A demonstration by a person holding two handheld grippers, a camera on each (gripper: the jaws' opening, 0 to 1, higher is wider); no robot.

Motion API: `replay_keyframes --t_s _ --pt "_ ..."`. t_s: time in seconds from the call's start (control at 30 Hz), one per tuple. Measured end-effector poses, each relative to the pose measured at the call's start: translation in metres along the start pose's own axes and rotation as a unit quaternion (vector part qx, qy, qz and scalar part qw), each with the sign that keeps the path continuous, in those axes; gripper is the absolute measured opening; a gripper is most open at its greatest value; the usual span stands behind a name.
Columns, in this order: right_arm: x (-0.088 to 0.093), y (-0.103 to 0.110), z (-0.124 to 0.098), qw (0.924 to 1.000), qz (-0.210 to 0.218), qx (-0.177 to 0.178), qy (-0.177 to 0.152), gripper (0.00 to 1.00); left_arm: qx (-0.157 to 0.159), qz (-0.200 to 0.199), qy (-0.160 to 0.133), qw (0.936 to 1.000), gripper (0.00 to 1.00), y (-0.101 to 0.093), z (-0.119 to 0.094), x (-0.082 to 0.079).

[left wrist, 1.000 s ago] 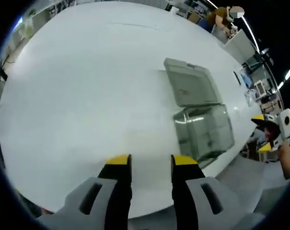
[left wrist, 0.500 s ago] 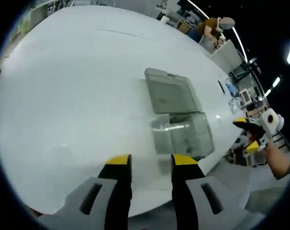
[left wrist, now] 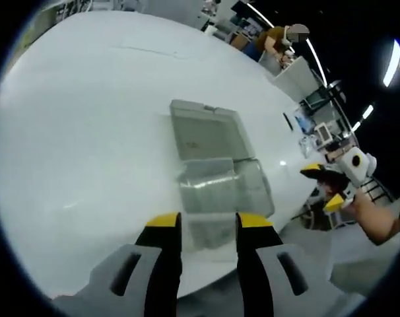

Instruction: Insert the divider into the dual guide fixture by aligning both edges with the guide slots and pushing it downward to the bottom, including one-sided entry, uneven engagement, binding, and posture correction.

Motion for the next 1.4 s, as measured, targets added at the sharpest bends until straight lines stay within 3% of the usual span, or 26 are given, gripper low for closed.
replay_keyframes --t_s 0.53,0.83,1.4 --pt "-0.012 -0.002 -0.002 0.9960 0.057 -0.051 -0.046 0.50 0.070 0.021 -0.027 0.9969 0.29 -0.033 -0.002 -0.010" --pt "-0.023 -0.002 -0.005 0.9896 0.086 -0.085 -0.078 0.50 0.097 0.033 -0.032 0.9942 0.29 -0.045 -0.002 -0.012" --pt "-0.034 0.005 -0.006 0.9774 0.114 -0.145 -0.104 0.49 0.155 0.069 -0.039 0.9847 0.29 -0.072 -0.001 -0.015"
Point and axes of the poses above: the point that each gripper's makers call its tool centre point, and the gripper's own axes: z roughly forward along the fingers, y roughly to its left, x roughly out of its underside, the point moved 6 cm from there along -z, roughly backward along the fingers, and after that the axes turned 15 degrees about y, right-handed, at the moved point
